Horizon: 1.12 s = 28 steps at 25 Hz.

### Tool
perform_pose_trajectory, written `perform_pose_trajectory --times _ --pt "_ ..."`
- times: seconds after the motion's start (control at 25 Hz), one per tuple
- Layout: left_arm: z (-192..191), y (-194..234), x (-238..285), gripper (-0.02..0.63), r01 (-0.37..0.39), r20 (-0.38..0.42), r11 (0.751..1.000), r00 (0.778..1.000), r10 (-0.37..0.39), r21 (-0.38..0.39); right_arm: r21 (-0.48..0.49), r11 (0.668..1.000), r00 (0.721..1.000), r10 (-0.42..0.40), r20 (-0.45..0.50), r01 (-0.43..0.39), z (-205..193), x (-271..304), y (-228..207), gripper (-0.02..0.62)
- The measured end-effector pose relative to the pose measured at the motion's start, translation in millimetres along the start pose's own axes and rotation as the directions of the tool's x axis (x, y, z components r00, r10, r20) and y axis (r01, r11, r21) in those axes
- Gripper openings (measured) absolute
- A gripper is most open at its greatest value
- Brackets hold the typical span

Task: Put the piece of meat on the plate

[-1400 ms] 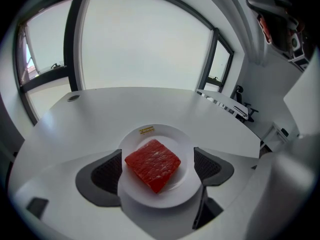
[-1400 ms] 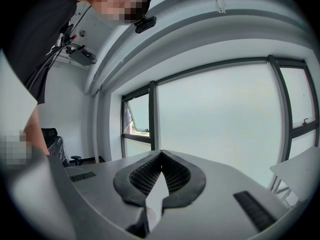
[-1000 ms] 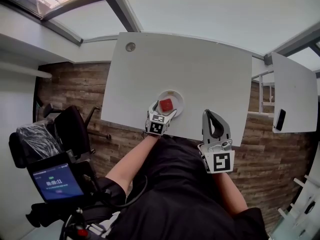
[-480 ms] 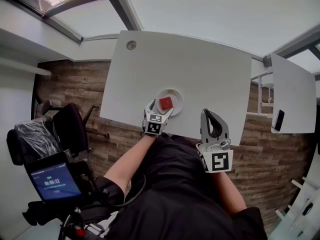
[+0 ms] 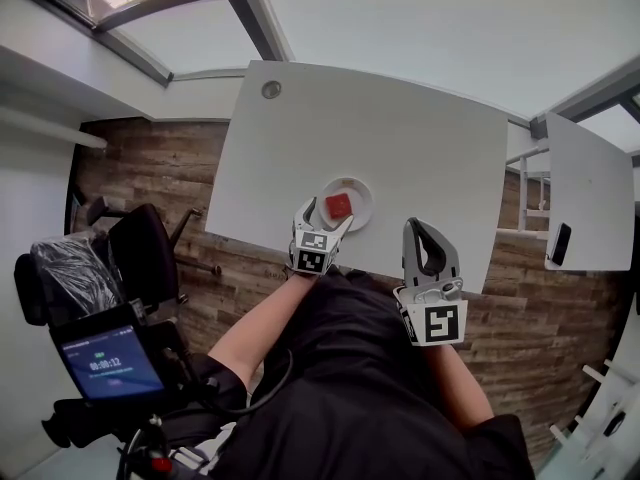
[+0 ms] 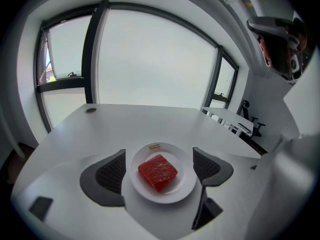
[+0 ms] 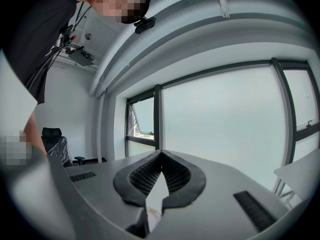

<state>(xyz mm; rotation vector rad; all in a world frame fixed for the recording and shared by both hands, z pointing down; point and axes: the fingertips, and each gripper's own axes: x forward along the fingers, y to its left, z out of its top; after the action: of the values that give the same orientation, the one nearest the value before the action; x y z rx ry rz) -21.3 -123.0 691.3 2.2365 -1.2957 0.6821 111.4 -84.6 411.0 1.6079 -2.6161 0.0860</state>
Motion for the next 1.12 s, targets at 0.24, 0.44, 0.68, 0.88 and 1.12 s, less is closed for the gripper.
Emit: perform_pose_trajectory --times 0.24,0.44,0.68,0.88,1.12 --pt "20 -4 -19 0.329 0.013 0.083 1.000 0.996 -0.013 -0.001 0.000 1.000 1.000 -0.009 0.003 0.009 1 0 2 0.005" --pt "36 -4 -36 0.189 0.002 0.151 1.000 0.989 0.000 -0.012 0.006 1.000 1.000 -0.013 0.003 0.013 3 1 3 0.005" --pt "68 -12 -58 0.134 0.018 0.212 0.999 0.977 -0.025 0.034 0.013 1.000 1.000 -0.001 0.000 0.001 2 8 16 0.005" --pt "95 -18 -77 0.066 0.015 0.275 0.998 0.961 -0.033 0.066 0.013 1.000 1.000 -0.005 0.011 0.005 4 15 19 0.005" --pt "133 -8 -126 0.009 0.010 0.330 0.997 0.943 -0.034 0.074 0.005 1.000 1.000 0.006 0.017 -0.006 31 26 47 0.005"
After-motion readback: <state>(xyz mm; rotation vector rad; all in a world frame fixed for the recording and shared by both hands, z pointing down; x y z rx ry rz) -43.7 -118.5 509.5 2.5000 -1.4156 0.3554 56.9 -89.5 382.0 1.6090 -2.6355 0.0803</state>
